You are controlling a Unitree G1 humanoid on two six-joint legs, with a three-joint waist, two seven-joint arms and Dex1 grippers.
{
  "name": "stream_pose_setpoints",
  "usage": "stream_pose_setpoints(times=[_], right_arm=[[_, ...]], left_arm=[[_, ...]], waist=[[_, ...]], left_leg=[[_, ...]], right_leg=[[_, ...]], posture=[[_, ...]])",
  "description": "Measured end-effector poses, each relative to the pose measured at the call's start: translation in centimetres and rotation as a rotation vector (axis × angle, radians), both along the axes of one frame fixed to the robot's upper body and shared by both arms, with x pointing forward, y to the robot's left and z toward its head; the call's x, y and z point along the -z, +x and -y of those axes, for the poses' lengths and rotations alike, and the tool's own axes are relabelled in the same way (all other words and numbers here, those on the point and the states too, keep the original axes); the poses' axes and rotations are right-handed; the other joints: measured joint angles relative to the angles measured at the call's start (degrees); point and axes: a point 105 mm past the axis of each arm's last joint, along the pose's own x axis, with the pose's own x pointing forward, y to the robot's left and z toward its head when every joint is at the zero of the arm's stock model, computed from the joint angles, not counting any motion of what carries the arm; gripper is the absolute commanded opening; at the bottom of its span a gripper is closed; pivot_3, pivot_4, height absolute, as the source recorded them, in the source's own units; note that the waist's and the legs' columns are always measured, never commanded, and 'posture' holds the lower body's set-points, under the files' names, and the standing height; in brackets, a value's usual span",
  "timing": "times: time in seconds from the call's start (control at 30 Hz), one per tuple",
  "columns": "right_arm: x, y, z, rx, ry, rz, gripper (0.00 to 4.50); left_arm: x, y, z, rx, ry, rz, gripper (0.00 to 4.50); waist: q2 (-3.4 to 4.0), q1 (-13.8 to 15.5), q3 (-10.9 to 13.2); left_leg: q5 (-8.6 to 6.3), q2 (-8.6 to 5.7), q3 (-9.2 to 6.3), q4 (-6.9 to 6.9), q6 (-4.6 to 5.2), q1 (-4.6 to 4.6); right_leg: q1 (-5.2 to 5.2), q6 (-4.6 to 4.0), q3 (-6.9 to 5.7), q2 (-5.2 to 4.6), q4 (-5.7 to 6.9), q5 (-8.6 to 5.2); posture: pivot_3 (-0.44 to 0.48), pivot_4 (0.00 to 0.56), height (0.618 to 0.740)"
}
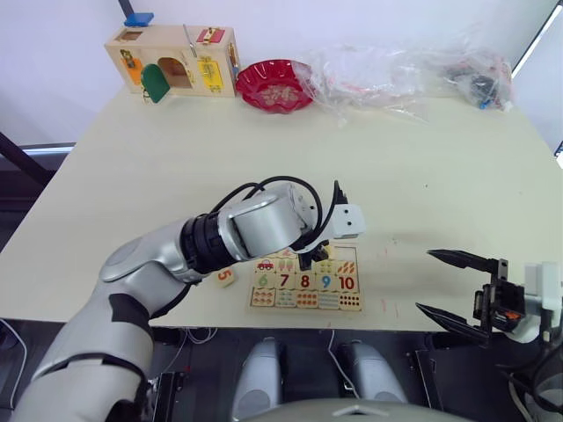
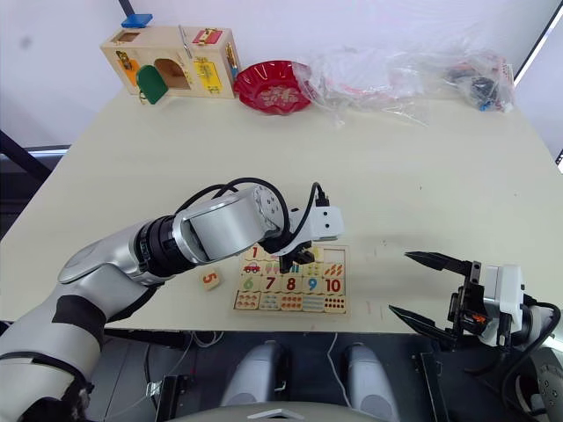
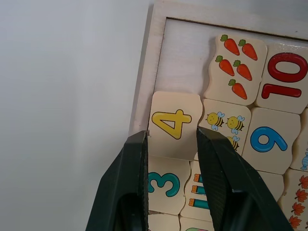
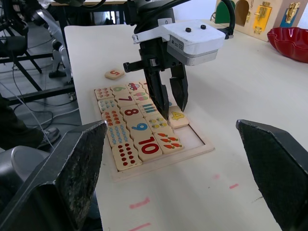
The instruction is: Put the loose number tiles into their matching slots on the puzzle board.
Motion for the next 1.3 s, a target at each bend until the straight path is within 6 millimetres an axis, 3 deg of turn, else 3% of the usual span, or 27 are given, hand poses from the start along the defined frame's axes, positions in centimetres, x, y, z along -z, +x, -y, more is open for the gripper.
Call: stream_pose_setpoints(times=[0.63, 0.67, 0.77, 1.07, 1.2, 1.3], right_arm=[[-0.1, 0.0, 0.0, -0.001, 0.000, 0.004, 4.50], [-0.1, 0.1, 0.0, -0.002, 0.000, 0.005, 4.50], [-0.2, 0.1, -0.1, -0.004, 0.000, 0.010, 4.50], [-0.2, 0.1, -0.1, -0.007, -0.001, 0.009, 4.50], [-0.2, 0.1, -0.1, -0.009, -0.001, 0.010, 4.50], [-0.3, 0.2, -0.1, -0.011, -0.001, 0.014, 4.50]], left_arm=[[0.1, -0.2, 0.0, -0.003, -0.001, -0.013, 0.96], [0.1, -0.2, -0.1, -0.007, -0.001, -0.014, 2.01], [0.0, -0.2, -0.1, -0.012, -0.002, -0.014, 3.31], [-0.5, -0.2, 0.1, -0.043, -0.071, -0.043, 3.31], [-3.4, 0.9, -0.4, -0.022, -0.239, -0.011, 3.31], [-4.3, 1.6, -1.1, 0.013, -0.349, 0.019, 3.31]], waist=[[0.00, -0.01, 0.00], [0.00, -0.01, 0.00], [0.00, -0.01, 0.00], [0.00, -0.01, 0.00], [0.05, -0.25, -0.03], [0.07, -0.15, -0.04]], left_leg=[[0.00, 0.00, 0.00, 0.00, 0.00, 0.01], [0.00, 0.00, 0.00, 0.00, 0.00, 0.01], [0.00, 0.00, 0.00, 0.00, 0.00, 0.01], [0.00, 0.00, 0.00, 0.01, 0.00, 0.00], [0.00, 0.01, 0.01, -0.01, 0.00, 0.04], [0.00, 0.01, 0.02, -0.01, 0.00, 0.06]], right_leg=[[0.00, 0.00, 0.00, 0.00, 0.00, 0.00], [0.00, 0.00, 0.00, 0.00, 0.00, 0.00], [0.00, 0.00, 0.00, 0.00, 0.00, 0.00], [0.00, 0.00, 0.00, 0.00, 0.01, 0.00], [-0.01, -0.07, 0.03, 0.02, 0.02, 0.03], [0.00, -0.17, 0.04, 0.02, 0.03, 0.10]], posture=[[0.000, 0.150, 0.740], [0.000, 0.150, 0.740], [0.000, 0.150, 0.740], [0.000, 0.150, 0.740], [0.000, 0.150, 0.740], [0.000, 0.150, 0.740]])
